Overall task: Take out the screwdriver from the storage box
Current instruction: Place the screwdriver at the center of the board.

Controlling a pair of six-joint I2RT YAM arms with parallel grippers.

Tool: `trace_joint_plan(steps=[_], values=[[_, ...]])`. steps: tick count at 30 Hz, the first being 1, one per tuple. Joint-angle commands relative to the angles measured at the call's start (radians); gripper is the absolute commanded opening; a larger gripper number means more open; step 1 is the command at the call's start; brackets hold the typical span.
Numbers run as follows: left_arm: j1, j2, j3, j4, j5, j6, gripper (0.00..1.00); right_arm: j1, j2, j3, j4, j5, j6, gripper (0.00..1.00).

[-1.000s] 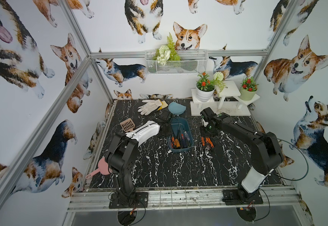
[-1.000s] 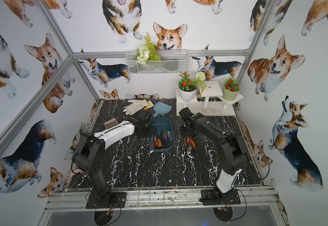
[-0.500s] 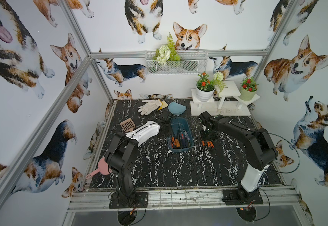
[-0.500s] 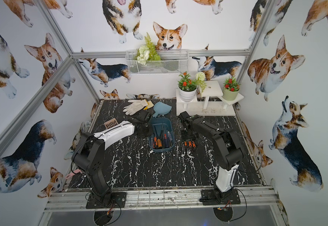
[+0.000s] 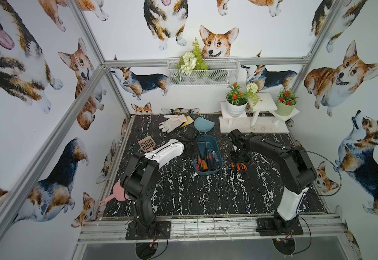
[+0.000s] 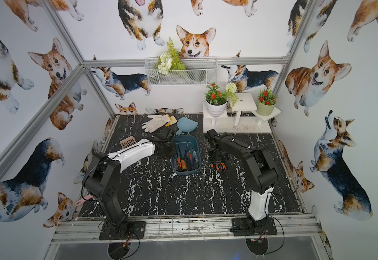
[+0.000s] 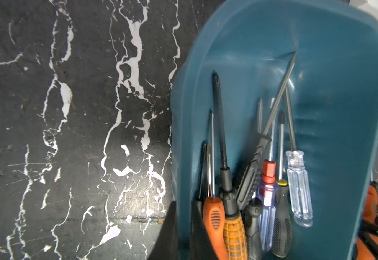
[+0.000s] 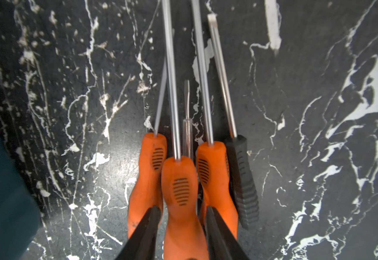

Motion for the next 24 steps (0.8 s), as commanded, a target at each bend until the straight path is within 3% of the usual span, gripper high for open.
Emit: trace_joint_plan(steps=[1, 18, 24], values=[[0.001, -0.012, -0.001, 0.024, -0.002, 0.000, 0.00, 0.000, -0.010, 0.000, 0.013, -0.004, 0.012, 0.46], [0.001, -0.013, -0.002, 0.027, -0.003, -0.001, 0.00, 0.001, -0.156, -0.012, 0.094, -0.088, 0.025, 0.60], [0.000, -0.017, -0.001, 0.034, 0.004, -0.001, 0.00, 0.028, -0.198, 0.027, 0.111, -0.148, 0.029, 0.60]])
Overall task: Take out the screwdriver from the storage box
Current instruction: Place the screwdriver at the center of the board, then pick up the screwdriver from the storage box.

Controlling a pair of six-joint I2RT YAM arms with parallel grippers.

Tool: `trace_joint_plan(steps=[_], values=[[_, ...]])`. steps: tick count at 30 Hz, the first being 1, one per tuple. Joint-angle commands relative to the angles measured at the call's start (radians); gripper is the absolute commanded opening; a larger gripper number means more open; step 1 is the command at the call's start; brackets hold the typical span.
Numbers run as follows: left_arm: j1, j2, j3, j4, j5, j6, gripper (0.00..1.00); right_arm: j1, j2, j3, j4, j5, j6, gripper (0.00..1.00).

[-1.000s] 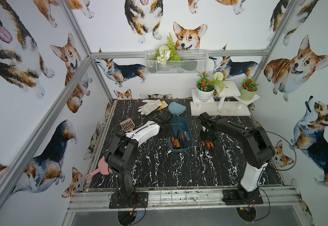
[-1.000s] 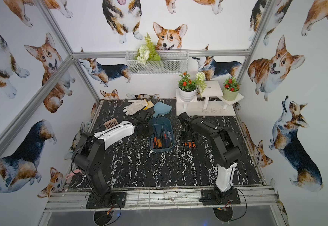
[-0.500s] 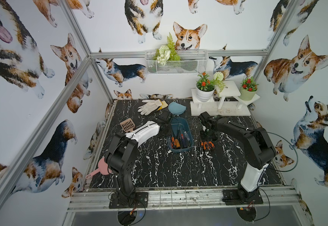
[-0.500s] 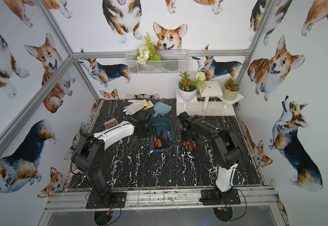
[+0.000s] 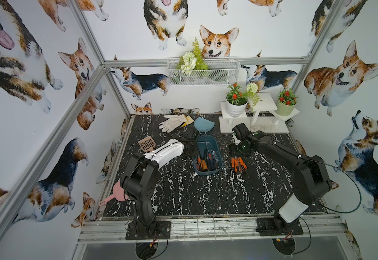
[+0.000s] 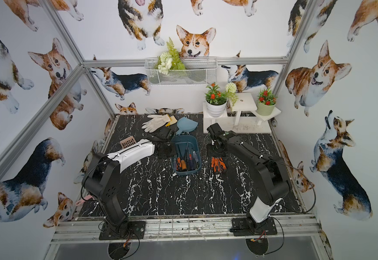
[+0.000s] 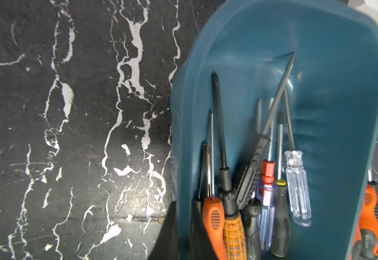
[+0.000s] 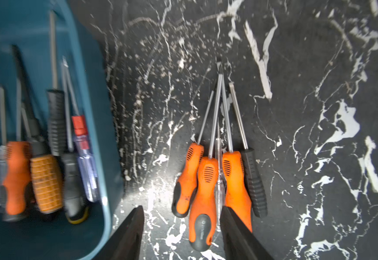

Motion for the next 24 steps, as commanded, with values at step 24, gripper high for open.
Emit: trace_joint_plan(steps=[24], values=[[-0.003, -0.080, -0.070, 0.134, 0.039, 0.010, 0.00, 0.149, 0.268, 0.255, 0.130, -0.248, 0.114, 0.45]])
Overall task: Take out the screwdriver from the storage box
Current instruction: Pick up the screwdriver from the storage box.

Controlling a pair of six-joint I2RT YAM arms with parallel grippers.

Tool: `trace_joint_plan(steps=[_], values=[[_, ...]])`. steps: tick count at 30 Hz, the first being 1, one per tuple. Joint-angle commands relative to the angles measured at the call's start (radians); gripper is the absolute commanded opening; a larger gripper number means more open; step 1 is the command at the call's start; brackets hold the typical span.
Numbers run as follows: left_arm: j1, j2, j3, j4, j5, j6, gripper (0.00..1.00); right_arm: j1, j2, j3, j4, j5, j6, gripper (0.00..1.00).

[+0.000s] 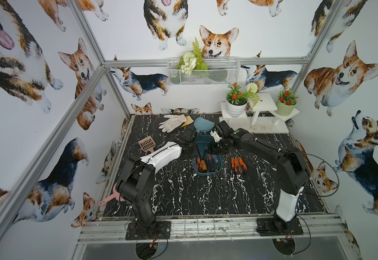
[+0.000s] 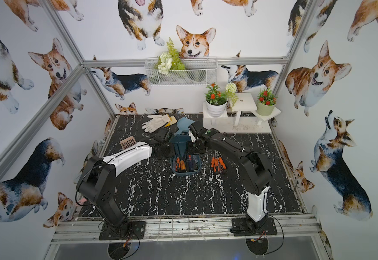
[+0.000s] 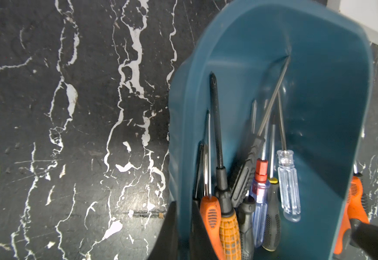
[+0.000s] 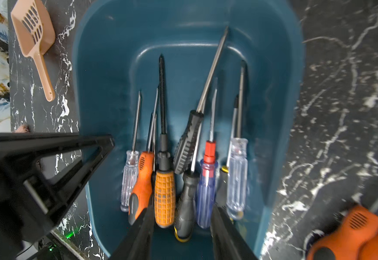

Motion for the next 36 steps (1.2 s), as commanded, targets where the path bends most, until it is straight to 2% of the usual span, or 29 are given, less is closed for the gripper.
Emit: trace_joint_plan(steps=[1, 9, 27, 36], values=[[-0.001, -0.014, -0.003, 0.075, 0.027, 0.007, 0.00, 0.005, 0.038, 0.030, 0.025, -0.025, 0.033, 0.45], [-0.002, -0.021, -0.015, 0.098, 0.040, 0.012, 0.00, 0.014, 0.121, 0.094, 0.020, -0.050, 0.041, 0.35], [-0.008, -0.032, -0.023, 0.099, 0.043, 0.014, 0.00, 0.028, 0.237, 0.142, -0.045, 0.021, 0.022, 0.31], [-0.010, -0.027, -0.008, 0.086, 0.037, 0.014, 0.00, 0.042, 0.290, 0.196, -0.143, 0.116, -0.031, 0.32]])
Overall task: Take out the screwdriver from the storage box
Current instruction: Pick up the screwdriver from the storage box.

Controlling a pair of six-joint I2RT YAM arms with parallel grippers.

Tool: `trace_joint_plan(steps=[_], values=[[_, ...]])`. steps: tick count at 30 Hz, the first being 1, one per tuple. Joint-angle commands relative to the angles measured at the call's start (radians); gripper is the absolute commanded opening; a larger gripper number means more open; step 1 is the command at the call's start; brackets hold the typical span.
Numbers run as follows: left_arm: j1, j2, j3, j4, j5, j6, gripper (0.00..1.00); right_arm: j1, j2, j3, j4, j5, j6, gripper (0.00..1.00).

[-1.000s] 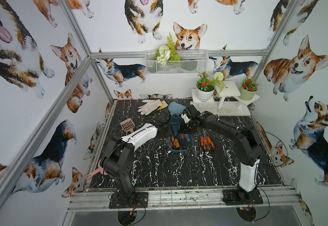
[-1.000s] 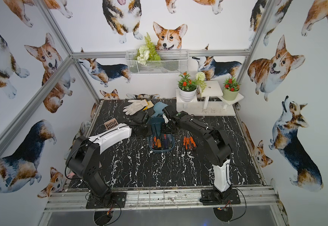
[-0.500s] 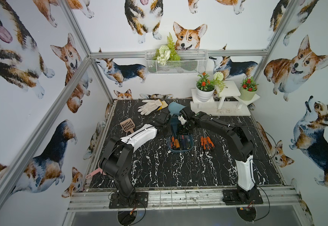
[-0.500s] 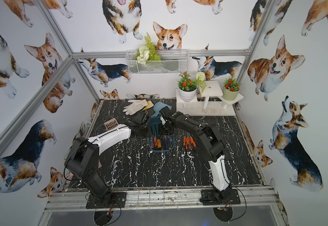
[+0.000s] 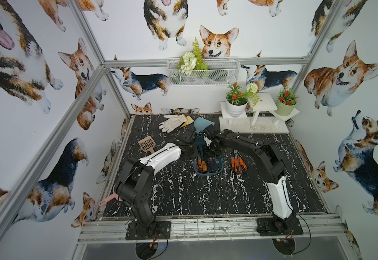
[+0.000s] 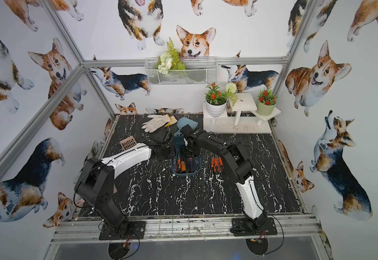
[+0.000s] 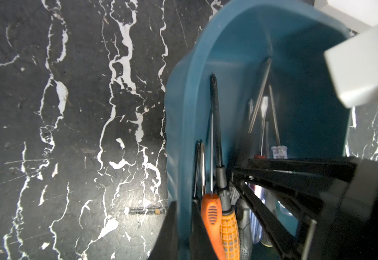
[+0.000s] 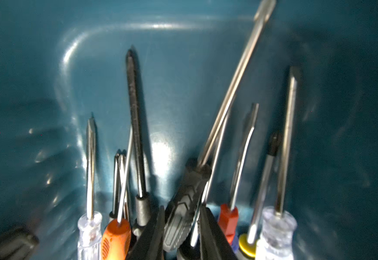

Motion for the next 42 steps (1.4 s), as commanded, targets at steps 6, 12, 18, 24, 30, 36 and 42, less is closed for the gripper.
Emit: trace_joint_plan(steps=[6, 12, 18, 24, 30, 36, 42], values=[[0.001, -0.002, 0.029, 0.044, 0.006, 0.000, 0.00, 0.015, 0.042, 0.054, -0.151, 0.130, -0.057, 0.32], [-0.002, -0.005, 0.031, 0.044, 0.009, 0.000, 0.00, 0.016, 0.065, 0.065, -0.161, 0.147, -0.061, 0.28], [-0.003, -0.006, 0.032, 0.042, 0.007, -0.001, 0.00, 0.017, 0.071, 0.061, -0.146, 0.158, -0.040, 0.35], [-0.004, -0.005, 0.029, 0.034, -0.003, 0.002, 0.00, 0.017, 0.057, 0.039, -0.125, 0.166, -0.028, 0.24], [-0.004, 0.002, 0.029, 0.032, -0.024, 0.000, 0.00, 0.018, -0.040, -0.030, -0.036, 0.154, -0.018, 0.09], [-0.004, 0.019, 0.035, 0.031, -0.037, -0.012, 0.00, 0.018, -0.106, -0.048, -0.021, 0.161, -0.021, 0.01], [-0.004, 0.018, 0.032, 0.025, -0.044, -0.017, 0.00, 0.017, -0.141, -0.071, -0.016, 0.176, -0.022, 0.00]])
